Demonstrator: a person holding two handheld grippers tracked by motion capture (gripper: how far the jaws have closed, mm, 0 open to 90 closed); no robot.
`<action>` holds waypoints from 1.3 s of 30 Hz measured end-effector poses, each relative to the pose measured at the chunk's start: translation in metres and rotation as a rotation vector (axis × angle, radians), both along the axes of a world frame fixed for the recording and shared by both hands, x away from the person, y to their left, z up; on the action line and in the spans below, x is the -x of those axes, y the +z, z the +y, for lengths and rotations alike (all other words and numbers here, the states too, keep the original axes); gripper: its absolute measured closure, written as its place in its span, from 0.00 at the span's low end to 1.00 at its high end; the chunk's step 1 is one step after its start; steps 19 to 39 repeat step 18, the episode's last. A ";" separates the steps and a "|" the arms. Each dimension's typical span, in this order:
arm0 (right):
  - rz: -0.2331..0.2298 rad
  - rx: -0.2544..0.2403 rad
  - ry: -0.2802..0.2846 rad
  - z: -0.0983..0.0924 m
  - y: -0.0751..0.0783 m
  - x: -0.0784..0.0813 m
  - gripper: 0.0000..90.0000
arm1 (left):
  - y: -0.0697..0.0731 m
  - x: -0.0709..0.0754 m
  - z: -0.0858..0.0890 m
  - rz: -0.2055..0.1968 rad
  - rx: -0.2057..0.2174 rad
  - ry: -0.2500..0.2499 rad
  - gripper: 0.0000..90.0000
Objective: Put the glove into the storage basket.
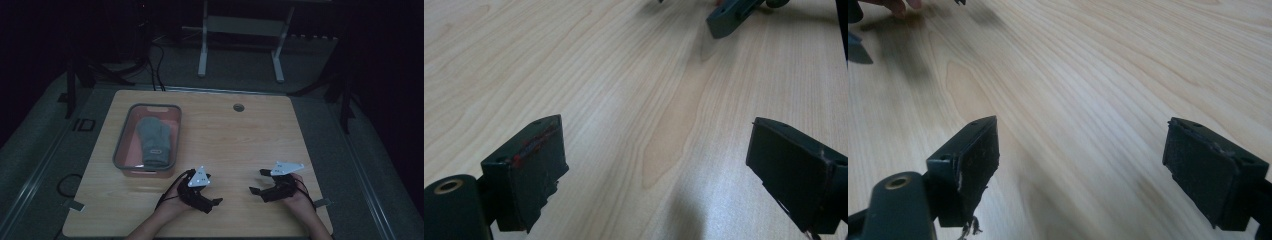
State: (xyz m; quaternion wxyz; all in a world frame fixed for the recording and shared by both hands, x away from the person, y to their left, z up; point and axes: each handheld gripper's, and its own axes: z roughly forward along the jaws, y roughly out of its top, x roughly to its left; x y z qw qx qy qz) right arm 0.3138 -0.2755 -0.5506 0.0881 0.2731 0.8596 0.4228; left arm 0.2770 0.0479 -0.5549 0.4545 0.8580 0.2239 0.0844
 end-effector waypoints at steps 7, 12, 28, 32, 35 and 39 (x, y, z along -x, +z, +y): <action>-0.012 0.011 -0.035 -0.021 -0.003 0.007 0.16 | -0.007 0.003 0.003 0.000 0.010 0.015 0.10; -0.021 -0.013 -0.061 -0.030 -0.005 0.006 0.16 | -0.007 0.004 0.004 -0.016 0.017 0.025 0.10; -0.042 -0.009 -0.057 -0.029 -0.005 0.007 0.16 | -0.009 0.004 0.003 -0.017 0.016 0.024 0.10; -0.042 -0.009 -0.057 -0.029 -0.005 0.007 0.16 | -0.009 0.004 0.003 -0.017 0.016 0.024 0.10; -0.042 -0.009 -0.057 -0.029 -0.005 0.007 0.16 | -0.009 0.004 0.003 -0.017 0.016 0.024 0.10; -0.042 -0.009 -0.057 -0.029 -0.005 0.007 0.16 | -0.009 0.004 0.003 -0.017 0.016 0.024 0.10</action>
